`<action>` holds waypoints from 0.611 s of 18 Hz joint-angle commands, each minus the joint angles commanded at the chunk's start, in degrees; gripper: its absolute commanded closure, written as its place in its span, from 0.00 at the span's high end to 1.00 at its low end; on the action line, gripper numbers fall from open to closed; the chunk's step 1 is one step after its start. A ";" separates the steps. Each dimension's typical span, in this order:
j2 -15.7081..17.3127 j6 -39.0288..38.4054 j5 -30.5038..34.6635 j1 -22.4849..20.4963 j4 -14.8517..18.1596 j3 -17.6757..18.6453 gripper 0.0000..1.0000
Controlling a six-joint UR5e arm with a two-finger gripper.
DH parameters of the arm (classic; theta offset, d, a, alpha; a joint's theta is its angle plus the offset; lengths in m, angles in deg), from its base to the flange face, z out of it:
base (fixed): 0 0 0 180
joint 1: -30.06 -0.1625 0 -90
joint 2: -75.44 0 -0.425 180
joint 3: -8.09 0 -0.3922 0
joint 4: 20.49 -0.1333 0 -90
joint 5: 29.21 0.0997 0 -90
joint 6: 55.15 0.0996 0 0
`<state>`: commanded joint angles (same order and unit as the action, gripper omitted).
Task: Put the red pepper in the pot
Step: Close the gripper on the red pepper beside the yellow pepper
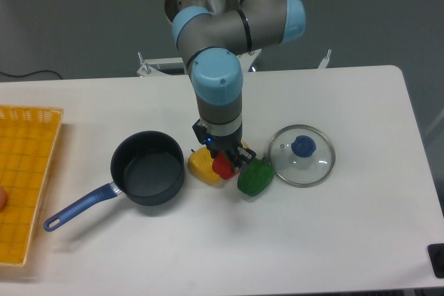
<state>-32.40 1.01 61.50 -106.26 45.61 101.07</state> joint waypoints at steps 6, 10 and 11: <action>0.17 -0.88 -0.62 0.09 0.09 0.00 0.55; 0.00 -1.49 -0.17 0.97 -0.35 0.62 0.55; 0.09 -1.58 -0.17 0.97 -0.35 0.62 0.55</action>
<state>-32.31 -0.57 61.32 -105.29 45.26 101.69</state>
